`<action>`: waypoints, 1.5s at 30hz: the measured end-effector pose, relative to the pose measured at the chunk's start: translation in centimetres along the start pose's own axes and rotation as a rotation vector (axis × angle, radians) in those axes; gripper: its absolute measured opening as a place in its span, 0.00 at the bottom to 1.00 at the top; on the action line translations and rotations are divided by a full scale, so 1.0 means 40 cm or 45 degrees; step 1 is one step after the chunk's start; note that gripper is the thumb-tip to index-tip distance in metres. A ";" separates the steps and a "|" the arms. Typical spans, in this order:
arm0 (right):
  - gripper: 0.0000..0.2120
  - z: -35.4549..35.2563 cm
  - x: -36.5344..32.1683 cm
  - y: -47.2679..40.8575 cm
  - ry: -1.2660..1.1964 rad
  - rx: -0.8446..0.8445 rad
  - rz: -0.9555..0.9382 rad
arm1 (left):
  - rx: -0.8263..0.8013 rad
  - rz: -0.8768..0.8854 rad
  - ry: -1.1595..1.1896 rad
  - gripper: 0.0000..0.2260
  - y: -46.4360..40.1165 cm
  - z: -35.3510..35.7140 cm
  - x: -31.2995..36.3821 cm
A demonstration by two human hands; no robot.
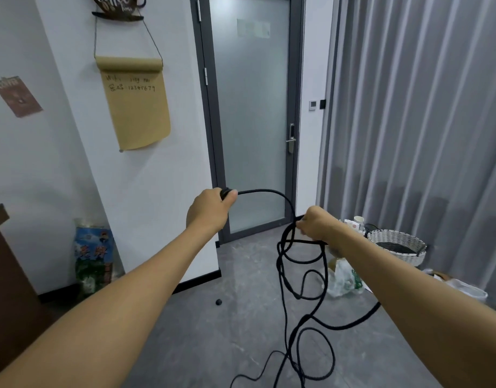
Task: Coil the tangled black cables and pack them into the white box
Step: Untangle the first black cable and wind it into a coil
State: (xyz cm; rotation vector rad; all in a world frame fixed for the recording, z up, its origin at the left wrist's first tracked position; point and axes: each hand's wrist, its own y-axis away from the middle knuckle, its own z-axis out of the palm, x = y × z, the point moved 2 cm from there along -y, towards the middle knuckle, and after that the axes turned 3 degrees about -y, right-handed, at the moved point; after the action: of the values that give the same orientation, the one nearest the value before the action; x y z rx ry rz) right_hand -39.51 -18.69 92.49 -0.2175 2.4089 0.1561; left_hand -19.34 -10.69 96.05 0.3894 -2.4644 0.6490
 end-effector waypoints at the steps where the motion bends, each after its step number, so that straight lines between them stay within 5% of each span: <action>1: 0.17 -0.008 0.009 0.001 0.008 0.002 0.032 | 0.002 -0.009 -0.027 0.20 -0.002 -0.003 -0.007; 8: 0.22 -0.034 0.048 0.016 -0.469 -0.053 0.334 | -0.073 0.134 0.015 0.20 -0.001 -0.007 -0.035; 12: 0.15 -0.009 0.019 0.016 -0.359 0.038 0.204 | -0.201 0.327 -0.016 0.20 0.019 0.020 0.001; 17: 0.12 -0.001 -0.022 0.020 -0.792 -0.030 0.085 | -0.317 0.309 -0.241 0.20 0.018 0.027 -0.001; 25: 0.19 -0.080 -0.046 0.040 -0.464 0.246 0.047 | -0.449 0.456 -0.754 0.20 0.023 0.021 -0.022; 30: 0.16 0.003 -0.144 0.059 -0.701 -0.137 -0.207 | -0.546 0.420 -0.210 0.21 0.021 0.085 0.032; 35: 0.15 0.004 -0.141 0.058 -0.537 -0.272 -0.419 | -0.718 -0.001 0.744 0.24 0.049 0.107 0.028; 39: 0.15 0.027 -0.142 0.055 -0.205 -0.383 -0.622 | -0.681 -0.124 0.814 0.31 0.067 0.127 0.028; 43: 0.21 0.014 -0.116 0.052 -0.360 -0.509 -0.645 | -0.530 -0.199 0.854 0.24 0.066 0.121 0.028; 45: 0.16 0.019 -0.106 0.046 -0.392 -0.496 -0.659 | -0.509 -0.203 0.883 0.23 0.056 0.114 0.027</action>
State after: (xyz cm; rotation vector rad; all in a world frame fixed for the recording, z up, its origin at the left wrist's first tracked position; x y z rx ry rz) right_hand -36.26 -16.28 94.85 -0.9133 1.9264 0.3866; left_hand -23.10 -11.34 92.56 0.1586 -1.8109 0.1635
